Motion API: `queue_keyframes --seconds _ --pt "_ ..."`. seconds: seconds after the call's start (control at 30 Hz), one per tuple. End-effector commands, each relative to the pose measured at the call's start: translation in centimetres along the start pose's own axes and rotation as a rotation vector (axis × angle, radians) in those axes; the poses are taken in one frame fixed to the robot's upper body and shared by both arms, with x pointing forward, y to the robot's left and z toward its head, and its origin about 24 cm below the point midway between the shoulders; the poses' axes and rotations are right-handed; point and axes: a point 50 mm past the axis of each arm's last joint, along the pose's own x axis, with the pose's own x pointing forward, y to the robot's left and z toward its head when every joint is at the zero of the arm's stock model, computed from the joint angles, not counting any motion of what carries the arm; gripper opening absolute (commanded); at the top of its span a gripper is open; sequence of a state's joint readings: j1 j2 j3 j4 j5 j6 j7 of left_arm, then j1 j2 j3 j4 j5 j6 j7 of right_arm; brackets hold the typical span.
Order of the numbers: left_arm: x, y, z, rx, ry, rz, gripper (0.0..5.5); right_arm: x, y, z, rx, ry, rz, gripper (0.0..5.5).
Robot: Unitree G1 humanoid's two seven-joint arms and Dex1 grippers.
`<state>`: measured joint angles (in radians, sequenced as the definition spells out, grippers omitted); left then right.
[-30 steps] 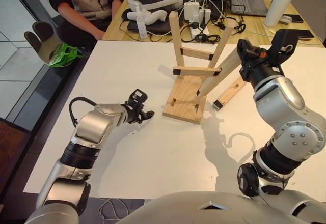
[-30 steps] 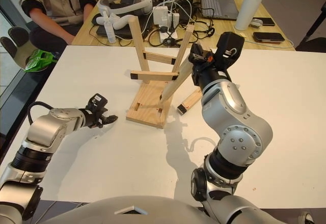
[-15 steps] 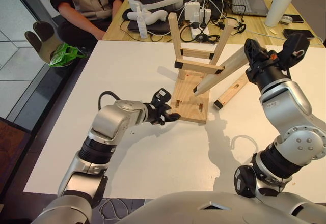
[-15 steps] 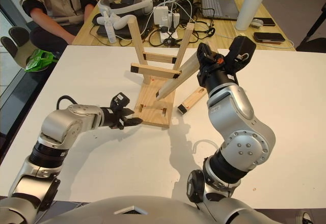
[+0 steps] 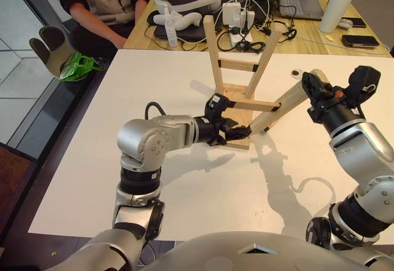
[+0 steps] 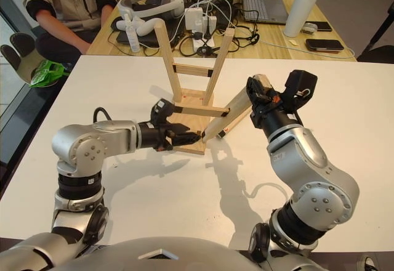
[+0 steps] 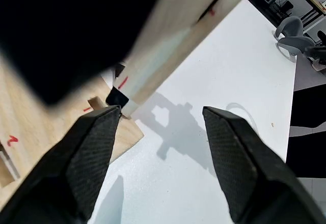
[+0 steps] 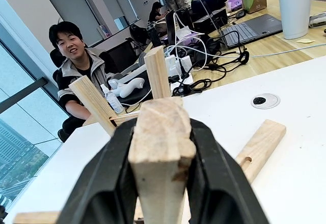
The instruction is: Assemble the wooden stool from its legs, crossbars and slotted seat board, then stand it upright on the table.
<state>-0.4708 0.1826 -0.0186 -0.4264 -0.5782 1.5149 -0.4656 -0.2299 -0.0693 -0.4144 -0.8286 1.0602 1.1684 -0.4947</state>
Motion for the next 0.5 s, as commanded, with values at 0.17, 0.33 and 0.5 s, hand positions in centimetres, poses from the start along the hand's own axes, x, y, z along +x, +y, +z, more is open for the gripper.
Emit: queue_keyframes --seconds 0.17,0.33,0.5 --pt "-2.8 0.1 -0.3 0.038 0.028 0.048 2.99 0.6 0.5 -0.3 0.17 -0.061 -0.094 1.02" --pt "-3.5 0.5 0.0 0.042 0.015 0.079 2.99 0.8 0.8 -0.3 0.147 -0.052 -0.076 1.02" --pt "-3.4 0.8 0.2 0.046 -0.001 0.104 2.99 1.2 0.8 0.0 0.126 -0.049 -0.057 1.02"
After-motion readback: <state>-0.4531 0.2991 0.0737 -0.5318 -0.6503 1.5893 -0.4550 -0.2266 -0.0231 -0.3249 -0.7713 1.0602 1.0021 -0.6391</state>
